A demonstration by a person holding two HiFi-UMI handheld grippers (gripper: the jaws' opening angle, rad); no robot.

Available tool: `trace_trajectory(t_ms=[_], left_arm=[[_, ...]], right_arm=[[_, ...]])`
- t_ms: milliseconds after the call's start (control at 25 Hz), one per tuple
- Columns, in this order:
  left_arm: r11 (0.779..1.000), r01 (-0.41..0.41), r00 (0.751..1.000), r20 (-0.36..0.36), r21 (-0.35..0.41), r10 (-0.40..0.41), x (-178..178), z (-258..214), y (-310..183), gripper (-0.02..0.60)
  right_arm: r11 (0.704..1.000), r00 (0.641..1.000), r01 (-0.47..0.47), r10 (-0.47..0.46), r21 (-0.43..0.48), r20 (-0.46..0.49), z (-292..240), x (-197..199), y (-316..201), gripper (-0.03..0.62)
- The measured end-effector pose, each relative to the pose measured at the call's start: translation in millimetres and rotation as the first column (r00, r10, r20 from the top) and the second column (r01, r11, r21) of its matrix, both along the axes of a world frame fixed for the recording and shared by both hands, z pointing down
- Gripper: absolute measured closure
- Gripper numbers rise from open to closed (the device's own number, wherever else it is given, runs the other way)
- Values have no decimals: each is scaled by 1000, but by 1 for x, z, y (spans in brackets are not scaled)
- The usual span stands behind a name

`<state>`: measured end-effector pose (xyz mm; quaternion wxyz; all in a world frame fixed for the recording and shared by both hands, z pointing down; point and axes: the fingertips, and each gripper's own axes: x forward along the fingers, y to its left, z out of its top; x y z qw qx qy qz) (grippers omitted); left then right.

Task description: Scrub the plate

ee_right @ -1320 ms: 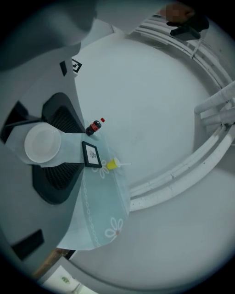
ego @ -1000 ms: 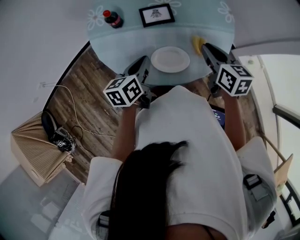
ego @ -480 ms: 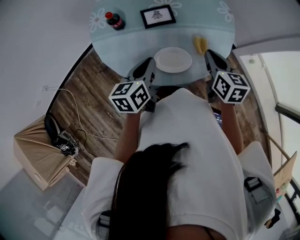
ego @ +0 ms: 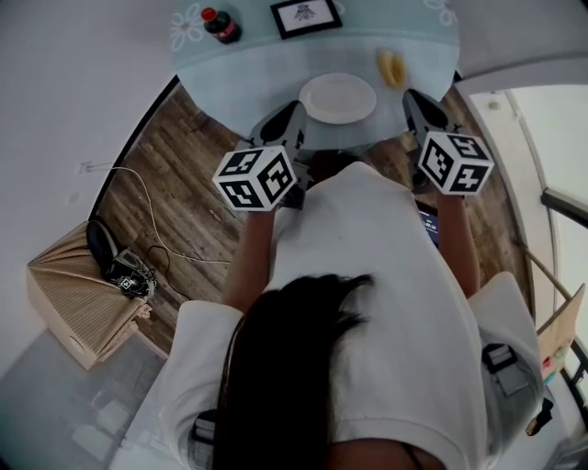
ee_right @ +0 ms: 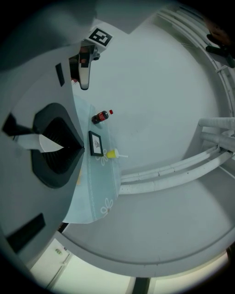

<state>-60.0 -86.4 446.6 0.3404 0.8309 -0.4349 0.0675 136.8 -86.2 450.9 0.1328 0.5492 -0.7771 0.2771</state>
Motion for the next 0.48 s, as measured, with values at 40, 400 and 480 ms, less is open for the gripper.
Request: trace_trajectory(t_ms=[40,400,480], left_arm=[[1000,-1,1000,0,0,1,0,1,2,569],[1000,-4,1000,5,-5,4,-5,4,13,569],[1000,-4,1000,5,-8,4,-4,4,15,569]], right_arm=[[1000,1000,11,-11,2,-5,-1,-1,1,560],[998,999,50,-50,30,20,-9,5,5,560],[997,997,59,-61,42,40,-15,8,3,560]])
